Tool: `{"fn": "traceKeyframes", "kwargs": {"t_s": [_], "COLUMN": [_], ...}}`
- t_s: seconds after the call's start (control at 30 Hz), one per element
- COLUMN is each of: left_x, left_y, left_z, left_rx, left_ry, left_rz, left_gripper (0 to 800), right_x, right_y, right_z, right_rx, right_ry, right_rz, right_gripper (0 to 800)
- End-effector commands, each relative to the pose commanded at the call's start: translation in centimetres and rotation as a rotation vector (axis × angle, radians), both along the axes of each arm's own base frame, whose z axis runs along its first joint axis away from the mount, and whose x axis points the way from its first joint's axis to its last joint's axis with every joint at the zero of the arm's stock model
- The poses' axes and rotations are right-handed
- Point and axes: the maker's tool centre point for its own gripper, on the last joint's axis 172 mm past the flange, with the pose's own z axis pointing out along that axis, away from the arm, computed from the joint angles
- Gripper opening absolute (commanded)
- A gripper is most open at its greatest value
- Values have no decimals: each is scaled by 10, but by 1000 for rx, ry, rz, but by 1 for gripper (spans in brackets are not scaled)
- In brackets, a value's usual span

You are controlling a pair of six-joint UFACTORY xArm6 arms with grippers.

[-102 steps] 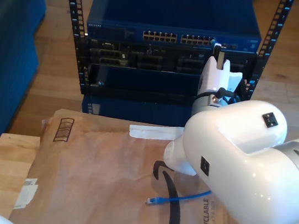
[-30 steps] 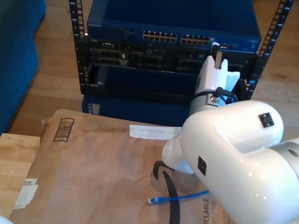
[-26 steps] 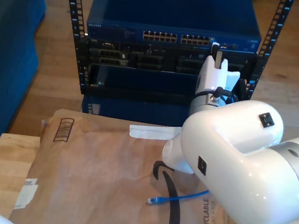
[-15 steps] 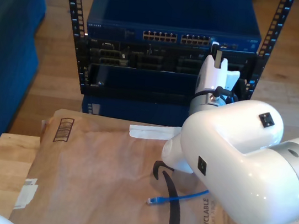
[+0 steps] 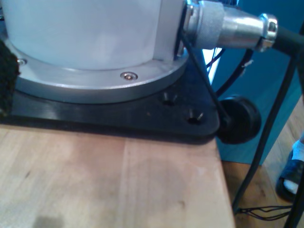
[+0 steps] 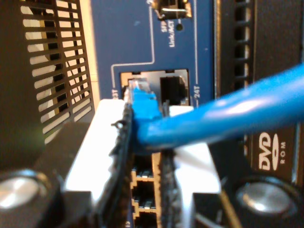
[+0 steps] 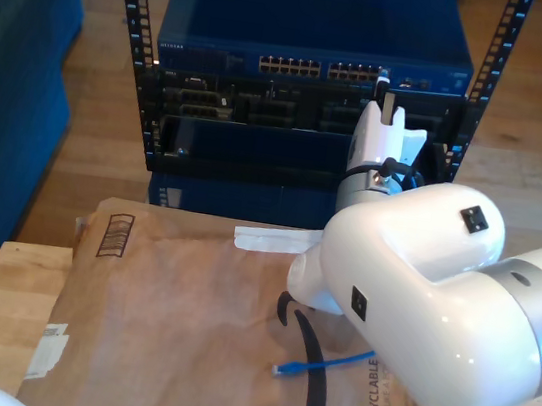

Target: Grab the cable and plug it in

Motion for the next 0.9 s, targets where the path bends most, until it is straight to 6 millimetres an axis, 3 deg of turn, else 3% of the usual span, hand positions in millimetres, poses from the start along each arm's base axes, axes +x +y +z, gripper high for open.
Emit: {"fn": "traceKeyframes", "kwargs": {"t_s": [0.67, 0.9], "left_x": [0, 0], "left_y": [0, 0], "left_z": [0, 0], "left_rx": [0, 0], "left_ry": [-1, -1], "left_rz": [-1, -1], "left_gripper": [799, 799], "right_x": [0, 4], "right_y": [-3, -13], "right_z": [0, 3], "right_rx": [1, 5], "right_ry": [-2, -7], "right_rz": [-5, -20], "right_gripper": [0, 0]}}
